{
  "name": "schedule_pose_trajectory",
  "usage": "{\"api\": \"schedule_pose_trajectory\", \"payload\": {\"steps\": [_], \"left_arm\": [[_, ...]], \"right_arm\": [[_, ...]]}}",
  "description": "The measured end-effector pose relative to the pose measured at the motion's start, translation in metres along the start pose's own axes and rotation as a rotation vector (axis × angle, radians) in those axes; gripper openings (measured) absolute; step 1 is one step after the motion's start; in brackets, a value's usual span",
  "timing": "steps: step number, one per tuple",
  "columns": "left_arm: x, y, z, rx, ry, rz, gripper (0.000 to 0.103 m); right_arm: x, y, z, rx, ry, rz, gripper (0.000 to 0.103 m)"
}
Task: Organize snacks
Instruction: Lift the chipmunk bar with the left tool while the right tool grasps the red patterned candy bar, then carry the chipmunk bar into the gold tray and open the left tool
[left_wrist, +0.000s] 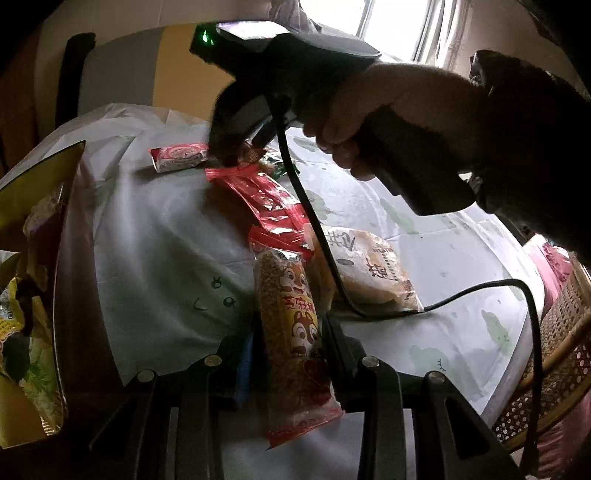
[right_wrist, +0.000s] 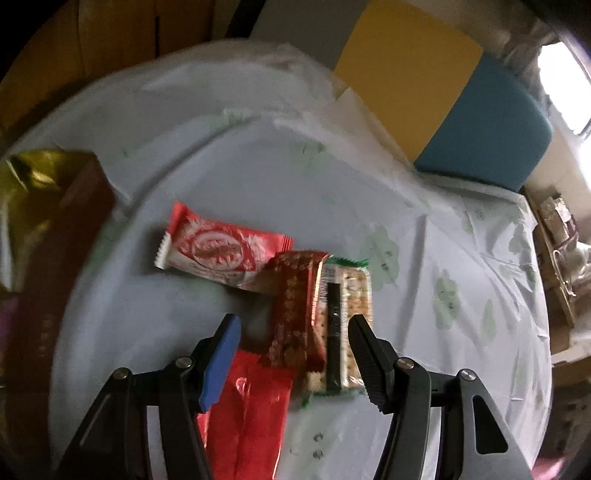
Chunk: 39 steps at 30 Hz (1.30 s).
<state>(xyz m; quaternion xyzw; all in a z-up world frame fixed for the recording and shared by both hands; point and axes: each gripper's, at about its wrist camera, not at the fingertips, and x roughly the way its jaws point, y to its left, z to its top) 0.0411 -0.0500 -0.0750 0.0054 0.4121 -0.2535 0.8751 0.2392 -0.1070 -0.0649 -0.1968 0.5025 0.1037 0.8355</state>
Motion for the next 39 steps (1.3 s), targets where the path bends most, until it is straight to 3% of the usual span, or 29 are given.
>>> {"api": "schedule_pose_trajectory", "payload": {"steps": [1, 3, 10, 18, 20, 30, 34, 35, 38, 39], "left_arm": [[0.0, 0.001, 0.0, -0.001, 0.0, -0.001, 0.035], [0.0, 0.001, 0.0, -0.005, -0.001, -0.003, 0.035], [-0.002, 0.004, -0.001, -0.028, 0.001, -0.008, 0.035], [0.0, -0.004, 0.001, -0.013, 0.019, 0.042, 0.035], [0.0, -0.007, 0.002, -0.008, 0.026, 0.05, 0.035], [0.003, -0.007, 0.004, 0.004, 0.031, 0.07, 0.035], [0.003, -0.007, 0.003, 0.004, 0.027, 0.071, 0.035], [0.003, -0.008, 0.003, 0.007, 0.025, 0.074, 0.035], [0.002, -0.01, 0.002, 0.014, 0.027, 0.08, 0.034], [0.002, -0.011, 0.002, 0.014, 0.031, 0.084, 0.032]], "right_arm": [[0.005, 0.0, 0.0, -0.003, 0.013, -0.008, 0.03], [0.004, -0.005, -0.003, 0.013, 0.004, -0.031, 0.029], [-0.048, -0.052, -0.043, 0.163, -0.072, 0.094, 0.028], [-0.043, -0.087, -0.138, 0.302, 0.102, 0.152, 0.027], [-0.042, -0.092, -0.155, 0.345, 0.097, 0.192, 0.026], [-0.045, -0.109, -0.167, 0.441, 0.051, 0.238, 0.025], [-0.048, -0.107, -0.162, 0.422, 0.024, 0.245, 0.047], [-0.048, -0.107, -0.162, 0.412, 0.022, 0.24, 0.048], [-0.042, -0.098, -0.157, 0.367, 0.044, 0.219, 0.048], [-0.038, -0.093, -0.156, 0.335, 0.059, 0.188, 0.039]]}}
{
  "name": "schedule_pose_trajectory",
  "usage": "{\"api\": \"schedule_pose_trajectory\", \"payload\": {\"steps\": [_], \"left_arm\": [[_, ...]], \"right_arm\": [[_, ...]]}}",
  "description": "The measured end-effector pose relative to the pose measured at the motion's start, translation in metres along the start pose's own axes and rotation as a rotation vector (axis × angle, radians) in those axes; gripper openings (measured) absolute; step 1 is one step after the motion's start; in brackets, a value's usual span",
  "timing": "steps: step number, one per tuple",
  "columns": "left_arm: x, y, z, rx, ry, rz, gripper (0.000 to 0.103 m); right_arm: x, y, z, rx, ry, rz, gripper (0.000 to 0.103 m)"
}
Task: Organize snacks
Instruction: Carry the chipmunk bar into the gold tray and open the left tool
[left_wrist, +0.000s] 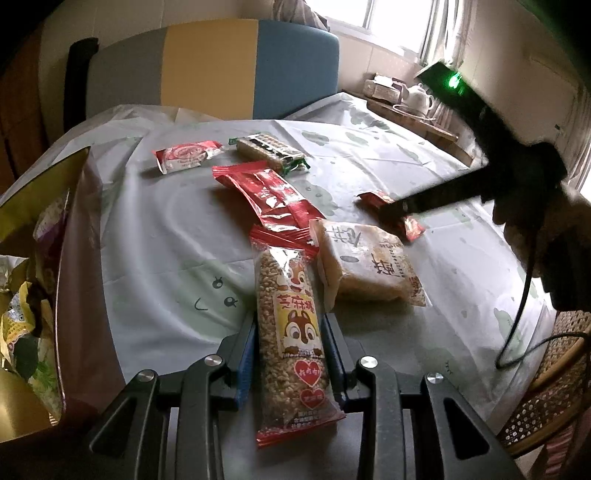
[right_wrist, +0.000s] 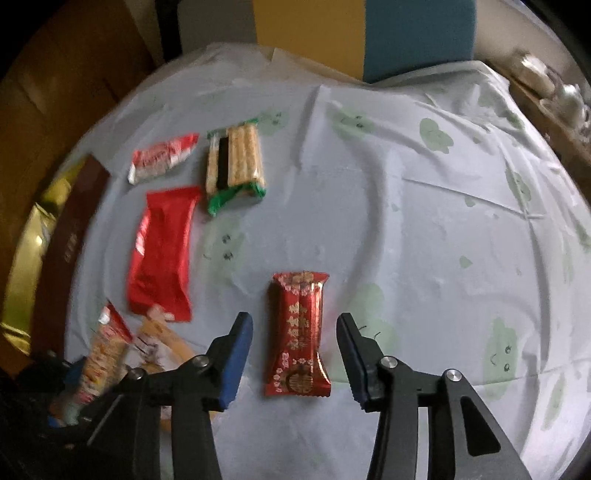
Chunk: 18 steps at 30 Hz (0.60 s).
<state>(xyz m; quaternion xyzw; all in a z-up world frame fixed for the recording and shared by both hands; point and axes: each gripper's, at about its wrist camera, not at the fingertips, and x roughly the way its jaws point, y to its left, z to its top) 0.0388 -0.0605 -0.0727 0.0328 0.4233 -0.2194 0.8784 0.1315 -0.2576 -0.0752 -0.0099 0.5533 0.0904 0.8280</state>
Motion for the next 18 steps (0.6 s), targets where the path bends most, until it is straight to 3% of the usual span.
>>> {"api": "schedule_pose_trajectory", "payload": {"steps": [1, 5, 10, 15, 18], "left_arm": [[-0.001, 0.0, 0.001, 0.001, 0.005, 0.006, 0.031], [-0.007, 0.005, 0.008, -0.025, 0.026, -0.025, 0.029], [-0.041, 0.012, 0.025, -0.059, -0.045, -0.076, 0.029], [-0.078, 0.056, 0.045, -0.226, -0.113, -0.09, 0.03], [-0.089, 0.095, 0.054, -0.34, -0.132, -0.059, 0.03]], "right_arm": [[0.007, 0.005, -0.001, -0.037, 0.02, -0.036, 0.022], [0.012, 0.017, -0.003, -0.111, 0.017, -0.096, 0.022], [0.013, 0.009, -0.002, -0.075, 0.025, -0.06, 0.023], [0.012, 0.011, -0.003, -0.098, 0.017, -0.076, 0.023], [0.012, 0.017, -0.006, -0.115, 0.011, -0.092, 0.023]]}}
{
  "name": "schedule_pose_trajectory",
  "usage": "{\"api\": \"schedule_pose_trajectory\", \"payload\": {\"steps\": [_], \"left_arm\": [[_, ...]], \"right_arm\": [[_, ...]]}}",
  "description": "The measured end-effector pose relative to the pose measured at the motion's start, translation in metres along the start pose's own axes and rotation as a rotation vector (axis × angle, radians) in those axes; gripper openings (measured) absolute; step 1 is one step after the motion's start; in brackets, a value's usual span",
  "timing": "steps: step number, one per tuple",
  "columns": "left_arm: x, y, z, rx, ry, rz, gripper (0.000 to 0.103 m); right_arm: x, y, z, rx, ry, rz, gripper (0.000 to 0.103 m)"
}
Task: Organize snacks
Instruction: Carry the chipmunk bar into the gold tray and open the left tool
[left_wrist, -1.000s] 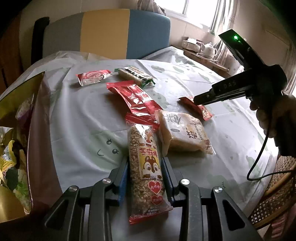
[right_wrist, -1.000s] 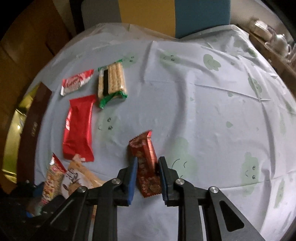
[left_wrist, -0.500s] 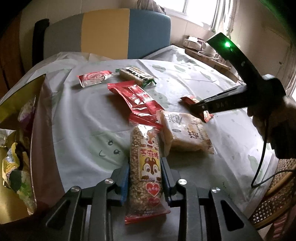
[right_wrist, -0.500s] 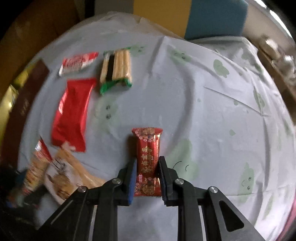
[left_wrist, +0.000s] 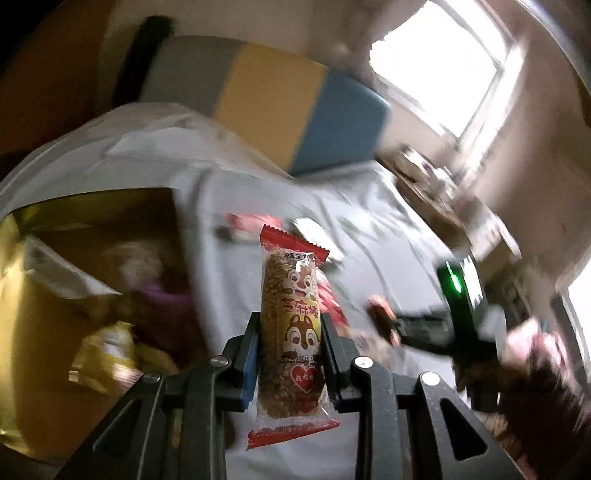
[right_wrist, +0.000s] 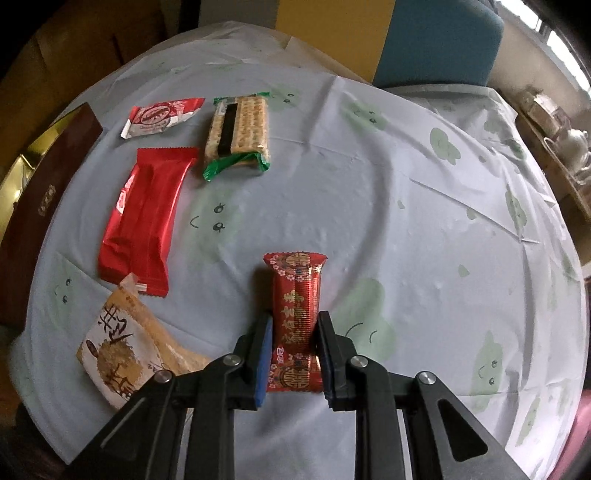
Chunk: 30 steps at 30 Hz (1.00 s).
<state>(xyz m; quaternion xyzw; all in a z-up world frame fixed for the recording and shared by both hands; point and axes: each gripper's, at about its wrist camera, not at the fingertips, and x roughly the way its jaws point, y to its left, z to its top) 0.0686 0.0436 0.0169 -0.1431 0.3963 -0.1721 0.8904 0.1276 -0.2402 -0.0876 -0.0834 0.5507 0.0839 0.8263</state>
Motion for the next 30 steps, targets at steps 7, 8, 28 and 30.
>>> {"api": "schedule_pose_trajectory", "payload": {"steps": [7, 8, 28, 30], "left_arm": [[0.005, 0.087, 0.045, -0.184, -0.022, 0.134, 0.03], [0.008, 0.093, 0.048, -0.189, -0.017, 0.147, 0.03], [0.019, 0.111, 0.036, -0.188, 0.036, 0.32, 0.037], [0.014, 0.102, 0.026, -0.169, 0.042, 0.338, 0.037]], "right_arm": [[-0.001, 0.012, -0.003, -0.028, -0.004, -0.026, 0.023], [-0.001, 0.013, -0.004, -0.029, -0.003, -0.027, 0.023], [-0.001, 0.014, -0.002, -0.056, -0.006, -0.057, 0.024], [-0.001, 0.015, -0.003, -0.061, -0.008, -0.062, 0.024]]}}
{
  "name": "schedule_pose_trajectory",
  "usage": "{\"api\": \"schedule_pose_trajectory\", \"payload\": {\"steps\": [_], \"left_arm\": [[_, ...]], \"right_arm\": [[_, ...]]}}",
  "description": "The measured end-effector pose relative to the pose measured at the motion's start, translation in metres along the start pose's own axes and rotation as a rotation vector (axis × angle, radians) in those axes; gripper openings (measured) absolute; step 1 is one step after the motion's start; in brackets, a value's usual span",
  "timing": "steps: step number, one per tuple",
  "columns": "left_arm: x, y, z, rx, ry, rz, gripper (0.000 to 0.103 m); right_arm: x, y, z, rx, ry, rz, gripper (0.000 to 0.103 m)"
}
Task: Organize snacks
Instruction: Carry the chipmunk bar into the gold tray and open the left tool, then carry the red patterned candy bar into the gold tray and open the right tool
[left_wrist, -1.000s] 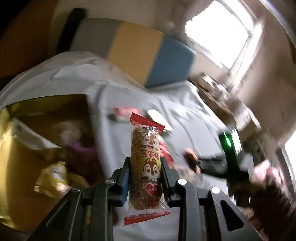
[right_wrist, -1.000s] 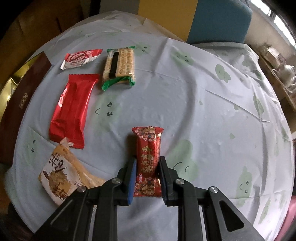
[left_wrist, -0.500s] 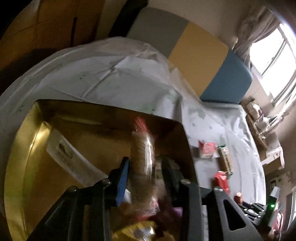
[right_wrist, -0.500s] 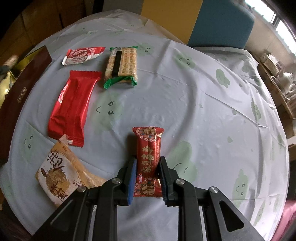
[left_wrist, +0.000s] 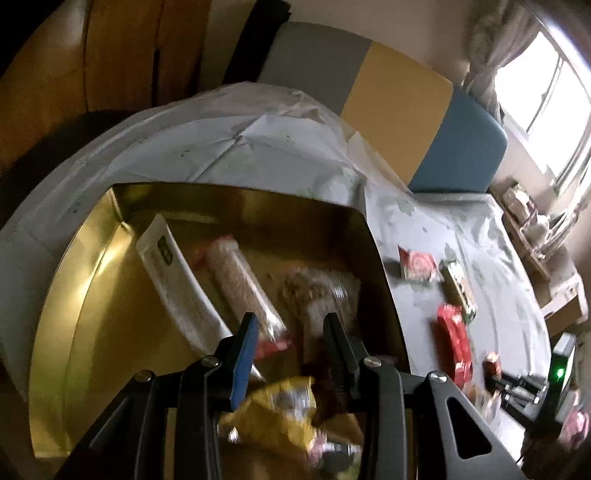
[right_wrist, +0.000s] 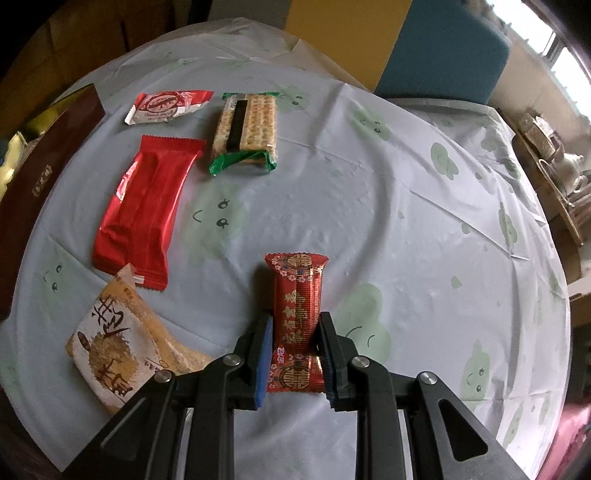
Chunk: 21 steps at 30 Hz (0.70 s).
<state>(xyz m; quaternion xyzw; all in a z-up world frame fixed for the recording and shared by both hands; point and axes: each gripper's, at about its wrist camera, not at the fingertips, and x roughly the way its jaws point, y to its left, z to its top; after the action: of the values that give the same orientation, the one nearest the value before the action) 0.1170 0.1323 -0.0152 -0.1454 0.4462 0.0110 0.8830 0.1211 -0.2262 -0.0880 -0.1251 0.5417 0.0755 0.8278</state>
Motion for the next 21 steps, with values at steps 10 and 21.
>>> {"api": "schedule_pose_trajectory", "payload": {"steps": [10, 21], "left_arm": [[-0.022, -0.008, -0.038, 0.034, 0.004, 0.034, 0.04], [-0.038, 0.004, -0.054, 0.036, -0.013, 0.066, 0.04]], "right_arm": [[-0.002, 0.004, -0.002, -0.022, -0.01, -0.023, 0.024], [-0.003, 0.003, -0.003, -0.015, -0.016, -0.018, 0.023]]}}
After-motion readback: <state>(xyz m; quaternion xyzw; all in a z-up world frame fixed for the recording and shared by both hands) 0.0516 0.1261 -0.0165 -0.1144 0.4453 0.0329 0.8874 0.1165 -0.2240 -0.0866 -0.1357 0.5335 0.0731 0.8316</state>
